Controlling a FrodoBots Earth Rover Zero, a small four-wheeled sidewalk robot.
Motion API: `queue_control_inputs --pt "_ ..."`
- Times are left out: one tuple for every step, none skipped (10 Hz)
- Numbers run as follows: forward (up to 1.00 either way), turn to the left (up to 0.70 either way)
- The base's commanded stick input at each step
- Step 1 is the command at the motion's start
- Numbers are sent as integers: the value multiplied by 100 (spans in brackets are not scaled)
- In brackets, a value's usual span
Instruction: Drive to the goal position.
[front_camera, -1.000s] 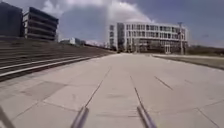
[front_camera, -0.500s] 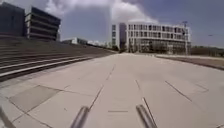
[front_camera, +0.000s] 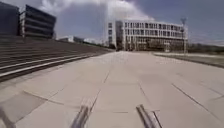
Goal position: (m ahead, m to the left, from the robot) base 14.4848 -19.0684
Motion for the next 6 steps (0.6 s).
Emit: queue_control_inputs --pt "70 -23" --pt "70 -5" --pt "70 0" --pt "70 0" --pt "70 0" --pt "70 0"
